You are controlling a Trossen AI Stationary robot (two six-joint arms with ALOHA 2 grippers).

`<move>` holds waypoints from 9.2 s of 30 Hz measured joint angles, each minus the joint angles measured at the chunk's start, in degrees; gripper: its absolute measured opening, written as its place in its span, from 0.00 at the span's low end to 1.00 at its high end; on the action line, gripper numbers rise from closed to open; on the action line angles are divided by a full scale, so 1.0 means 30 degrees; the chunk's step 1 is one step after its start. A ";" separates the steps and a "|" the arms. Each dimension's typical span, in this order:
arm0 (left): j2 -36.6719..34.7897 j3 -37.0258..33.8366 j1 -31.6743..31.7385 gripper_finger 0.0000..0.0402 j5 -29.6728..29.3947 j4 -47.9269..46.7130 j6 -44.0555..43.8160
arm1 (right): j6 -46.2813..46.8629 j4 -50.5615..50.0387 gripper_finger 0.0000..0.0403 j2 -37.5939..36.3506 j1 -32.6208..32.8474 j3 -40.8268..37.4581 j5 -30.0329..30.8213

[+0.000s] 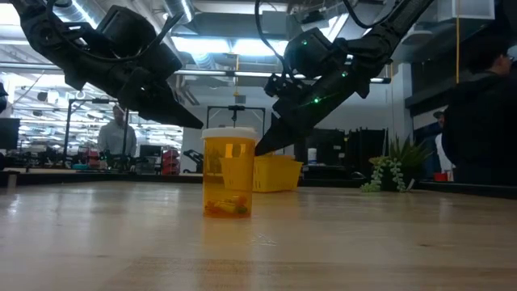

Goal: Pick and place pill bottles into a basket
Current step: Put the bottom pill bottle into the bin, then put the pill bottle into the bin

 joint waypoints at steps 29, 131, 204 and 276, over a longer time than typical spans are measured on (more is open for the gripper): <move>0.0003 0.0000 0.0007 0.03 0.0000 0.0000 0.0007 | 0.0051 -0.1020 0.54 -0.0246 -0.0007 -0.0007 -0.0174; 0.0003 0.0000 0.0001 0.03 0.0007 -0.0007 0.0000 | -0.0054 -0.1311 0.67 -0.0415 0.0000 0.0000 -0.0050; 0.0003 -0.0007 -0.0001 0.29 0.1203 0.0006 0.0491 | 0.5607 0.8626 0.09 -1.0746 0.6003 -1.2353 0.4102; 0.2269 0.2861 -1.2976 0.73 -0.4723 -0.3985 -0.5274 | 0.5022 0.8267 0.09 -1.0732 0.6137 -1.2349 0.3988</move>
